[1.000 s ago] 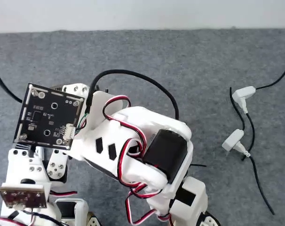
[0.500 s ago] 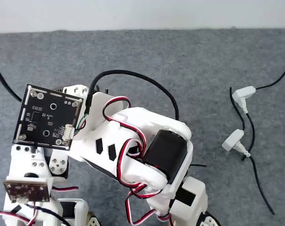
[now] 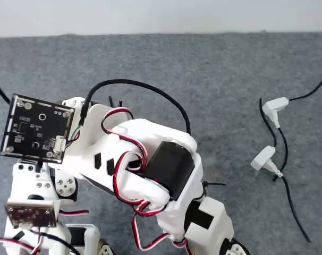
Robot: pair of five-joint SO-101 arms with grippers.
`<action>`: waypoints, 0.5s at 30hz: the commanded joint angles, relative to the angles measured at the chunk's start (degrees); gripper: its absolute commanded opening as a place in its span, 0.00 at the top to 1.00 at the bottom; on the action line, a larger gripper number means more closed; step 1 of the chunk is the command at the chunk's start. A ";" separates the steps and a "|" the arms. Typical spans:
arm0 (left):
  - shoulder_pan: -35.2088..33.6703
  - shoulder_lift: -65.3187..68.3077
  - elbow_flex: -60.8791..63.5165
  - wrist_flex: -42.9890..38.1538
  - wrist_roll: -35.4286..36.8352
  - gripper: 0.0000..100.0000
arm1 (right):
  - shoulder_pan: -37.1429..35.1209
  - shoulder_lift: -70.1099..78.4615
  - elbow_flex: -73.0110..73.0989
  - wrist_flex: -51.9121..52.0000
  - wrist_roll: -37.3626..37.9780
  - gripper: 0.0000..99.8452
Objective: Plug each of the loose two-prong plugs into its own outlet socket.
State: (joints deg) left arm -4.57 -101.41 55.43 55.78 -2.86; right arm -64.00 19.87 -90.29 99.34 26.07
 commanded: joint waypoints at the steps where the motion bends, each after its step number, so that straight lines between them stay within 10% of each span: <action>1: -0.18 0.26 0.22 -1.67 -0.62 0.98 | -0.04 -0.57 -0.53 -0.22 -0.44 0.99; 15: -0.18 0.26 0.31 -0.44 -0.62 0.98 | 2.24 -5.49 -0.09 -2.15 -0.35 0.99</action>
State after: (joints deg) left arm -4.57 -101.41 55.87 55.69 -2.86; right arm -63.65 19.16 -90.20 99.25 26.15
